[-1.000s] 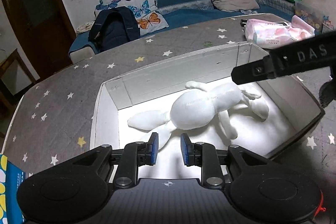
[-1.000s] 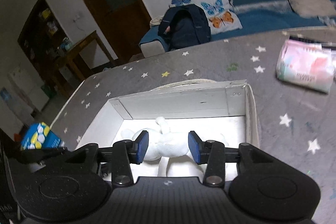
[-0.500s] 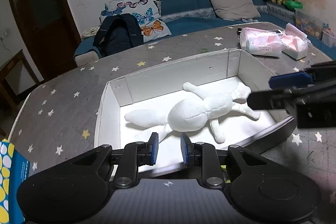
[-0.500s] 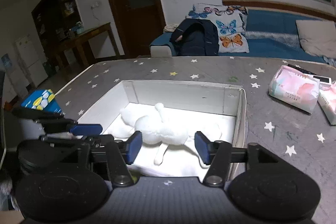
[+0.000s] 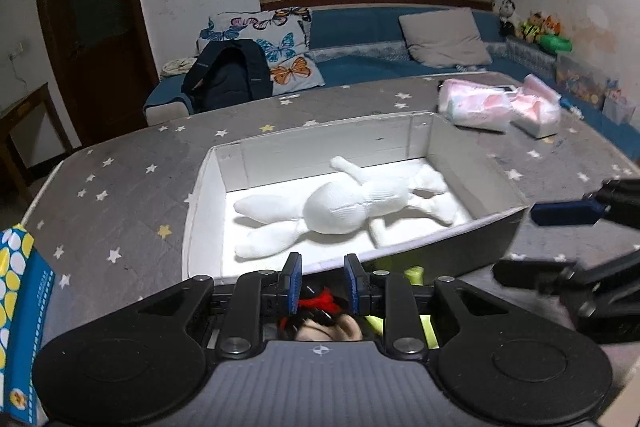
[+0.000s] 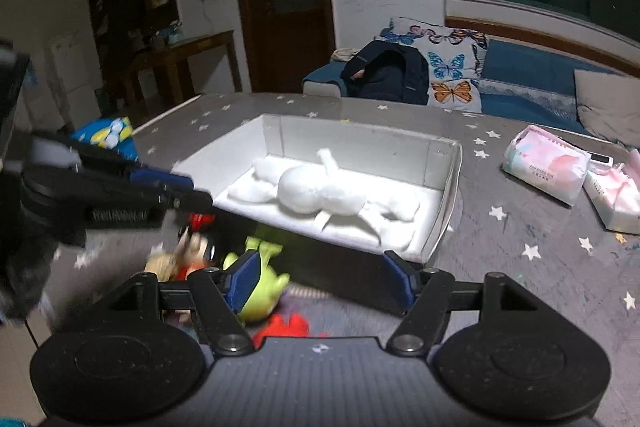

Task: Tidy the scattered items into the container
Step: 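Withdraw both tools from the box toward the red round toy, then grasp the red round toy with the right tool while the left tool pinches it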

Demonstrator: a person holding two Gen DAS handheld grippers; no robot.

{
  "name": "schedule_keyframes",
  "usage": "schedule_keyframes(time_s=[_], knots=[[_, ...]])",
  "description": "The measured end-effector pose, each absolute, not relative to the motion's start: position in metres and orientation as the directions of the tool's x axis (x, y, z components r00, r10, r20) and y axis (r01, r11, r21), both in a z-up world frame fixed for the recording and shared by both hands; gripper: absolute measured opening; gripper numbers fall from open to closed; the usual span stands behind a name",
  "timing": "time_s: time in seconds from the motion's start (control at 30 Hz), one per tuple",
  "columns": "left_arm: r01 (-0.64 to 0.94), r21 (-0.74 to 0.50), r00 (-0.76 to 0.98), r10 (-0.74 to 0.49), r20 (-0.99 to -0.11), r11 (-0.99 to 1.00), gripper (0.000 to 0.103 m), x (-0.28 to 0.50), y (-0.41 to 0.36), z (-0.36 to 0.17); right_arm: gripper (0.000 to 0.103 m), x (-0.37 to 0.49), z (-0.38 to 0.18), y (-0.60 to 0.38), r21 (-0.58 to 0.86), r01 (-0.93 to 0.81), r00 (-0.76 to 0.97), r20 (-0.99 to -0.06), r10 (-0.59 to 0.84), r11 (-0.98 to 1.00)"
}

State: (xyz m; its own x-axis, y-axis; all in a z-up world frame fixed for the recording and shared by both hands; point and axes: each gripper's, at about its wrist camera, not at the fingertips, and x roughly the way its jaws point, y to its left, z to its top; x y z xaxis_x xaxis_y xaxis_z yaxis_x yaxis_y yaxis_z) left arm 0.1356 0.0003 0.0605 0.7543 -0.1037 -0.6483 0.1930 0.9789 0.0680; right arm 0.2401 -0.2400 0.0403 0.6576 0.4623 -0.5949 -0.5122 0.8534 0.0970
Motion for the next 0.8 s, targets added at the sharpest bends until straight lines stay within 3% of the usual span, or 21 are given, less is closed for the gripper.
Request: schedule_keyframes(time_s=[0.53,0.8], knots=[[0.338,-0.129,0.623,-0.325,-0.712,0.932,0.026,0.111,-0.028,0.037,0.067,0.210,0.002,-0.226,0.046,-0.560,0.596,-0.671,0.441,0.827],[0.355,-0.204,0.571,-0.384,-0.725,0.912,0.026,0.120,-0.032,0.030,0.060,0.216,-0.008,-0.226,0.071,-0.547,0.584,-0.682,0.440,0.834]])
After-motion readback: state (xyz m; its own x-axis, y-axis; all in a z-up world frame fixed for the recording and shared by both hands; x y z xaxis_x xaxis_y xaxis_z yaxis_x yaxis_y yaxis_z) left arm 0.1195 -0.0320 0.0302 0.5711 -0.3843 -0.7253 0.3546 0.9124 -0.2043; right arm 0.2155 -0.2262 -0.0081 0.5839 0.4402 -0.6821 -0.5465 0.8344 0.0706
